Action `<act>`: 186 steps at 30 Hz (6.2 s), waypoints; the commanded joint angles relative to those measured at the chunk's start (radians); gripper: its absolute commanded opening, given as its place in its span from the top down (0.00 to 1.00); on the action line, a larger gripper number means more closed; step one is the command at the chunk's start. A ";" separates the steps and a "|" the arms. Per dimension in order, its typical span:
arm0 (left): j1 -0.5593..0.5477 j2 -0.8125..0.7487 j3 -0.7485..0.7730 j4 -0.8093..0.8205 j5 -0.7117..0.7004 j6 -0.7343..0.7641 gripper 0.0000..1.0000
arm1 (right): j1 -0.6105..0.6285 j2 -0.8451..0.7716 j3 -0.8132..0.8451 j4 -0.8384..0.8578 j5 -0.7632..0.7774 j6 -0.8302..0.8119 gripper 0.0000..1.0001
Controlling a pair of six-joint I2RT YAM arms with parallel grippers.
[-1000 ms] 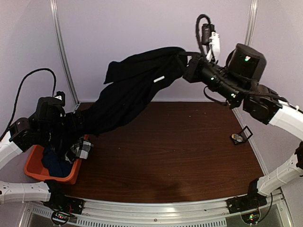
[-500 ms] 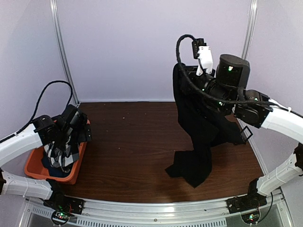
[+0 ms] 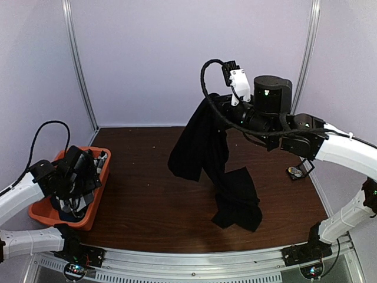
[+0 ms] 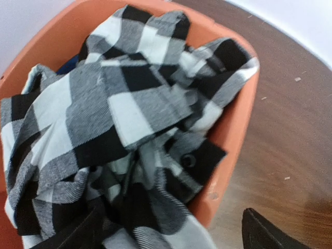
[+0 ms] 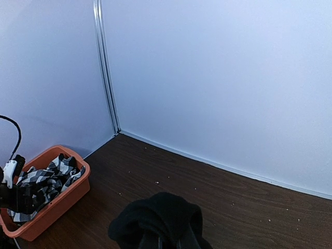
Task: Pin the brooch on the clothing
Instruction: Pass from the right arm to the left, then pick up the flattened clothing from the center of the board, then flatten out the crumpled clothing at the center of the board.
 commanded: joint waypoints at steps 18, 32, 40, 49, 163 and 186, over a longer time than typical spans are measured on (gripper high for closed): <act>-0.289 0.450 0.376 0.920 0.758 0.692 0.02 | -0.004 -0.134 -0.104 -0.079 -0.116 0.029 1.00; -0.375 0.630 0.564 0.942 0.918 0.793 0.02 | -0.005 -0.153 -0.171 -0.058 -0.182 0.054 0.98; -0.419 0.611 0.565 0.935 0.877 0.829 0.02 | -0.004 -0.134 -0.170 -0.065 -0.174 0.059 0.98; -0.419 0.676 0.608 0.878 0.719 0.826 0.47 | -0.004 -0.141 -0.181 -0.060 -0.209 0.066 0.97; -0.414 0.443 0.797 0.690 0.358 0.975 0.86 | -0.281 -0.612 -0.467 0.047 -0.372 -0.540 1.00; -0.416 0.320 0.157 0.588 0.421 0.620 0.76 | -0.154 -0.284 -0.618 -0.252 -0.420 -0.368 1.00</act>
